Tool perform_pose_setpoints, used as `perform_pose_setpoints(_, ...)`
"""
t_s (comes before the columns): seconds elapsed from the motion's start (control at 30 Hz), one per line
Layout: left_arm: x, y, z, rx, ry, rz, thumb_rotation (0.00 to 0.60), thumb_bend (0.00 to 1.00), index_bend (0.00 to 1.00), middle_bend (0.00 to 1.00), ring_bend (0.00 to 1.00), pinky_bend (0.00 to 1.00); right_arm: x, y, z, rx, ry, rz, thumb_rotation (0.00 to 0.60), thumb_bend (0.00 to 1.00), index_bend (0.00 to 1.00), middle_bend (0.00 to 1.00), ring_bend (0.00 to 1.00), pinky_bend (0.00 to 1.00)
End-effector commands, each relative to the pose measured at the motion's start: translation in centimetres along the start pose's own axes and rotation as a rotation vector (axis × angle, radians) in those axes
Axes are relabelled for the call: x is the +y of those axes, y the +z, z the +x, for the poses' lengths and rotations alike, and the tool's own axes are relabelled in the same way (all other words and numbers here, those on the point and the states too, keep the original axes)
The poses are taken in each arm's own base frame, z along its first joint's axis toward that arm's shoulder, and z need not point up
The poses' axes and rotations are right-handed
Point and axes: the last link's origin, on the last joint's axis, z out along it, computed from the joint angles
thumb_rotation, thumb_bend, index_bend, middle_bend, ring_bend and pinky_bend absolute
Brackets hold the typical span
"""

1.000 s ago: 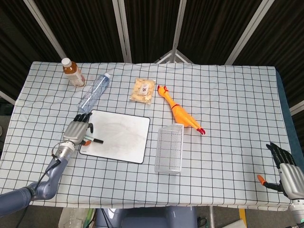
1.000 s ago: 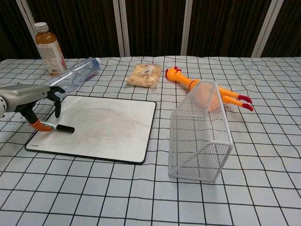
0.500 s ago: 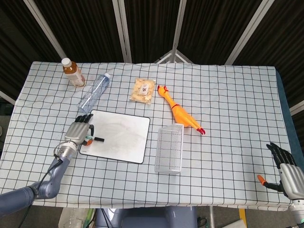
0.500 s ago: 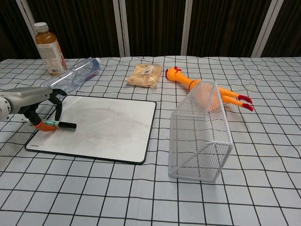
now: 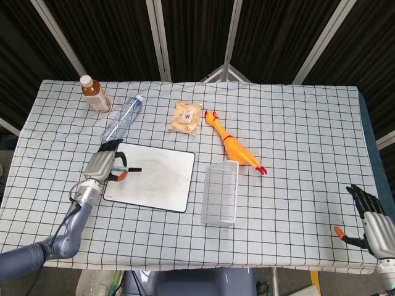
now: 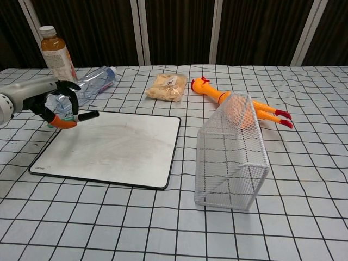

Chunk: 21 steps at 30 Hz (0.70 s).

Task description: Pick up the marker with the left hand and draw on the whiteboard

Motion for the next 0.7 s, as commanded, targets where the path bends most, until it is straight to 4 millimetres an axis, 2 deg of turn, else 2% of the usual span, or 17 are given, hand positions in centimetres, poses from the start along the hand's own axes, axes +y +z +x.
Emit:
perform_pose_setpoints(0.03,2.9,-0.4,0.0,0.039,-0.282,-0.066,0.600,0.58,0.69,0.10,0.00,0.00,0.0,0.0,0.0,0.000,0.000,-0.001,0.600,0.27,0.00,0.00,0.00,0.00)
perform_pose_setpoints(0.27,6.0,-0.3,-2.1,0.010,-0.451,-0.170,0.600,0.58,0.72,0.15,0.00,0.03,0.1,0.1,0.0,-0.001,0.004,-0.005,0.600,0.27,0.00,0.00,0.00,0.00)
perform_pose_setpoints(0.47,7.0,0.3,-4.0,-0.021,-0.513,-0.215,0.600,0.58,0.72,0.15,0.00,0.03,0.2,0.2,0.0,-0.002,0.007,-0.007,0.600,0.27,0.00,0.00,0.00,0.00)
perform_pose_setpoints(0.7,7.5,0.9,-5.3,-0.041,-0.550,-0.234,0.600,0.58,0.72,0.15,0.00,0.03,0.2,0.2,0.1,-0.004,0.011,-0.007,0.600,0.27,0.00,0.00,0.00,0.00)
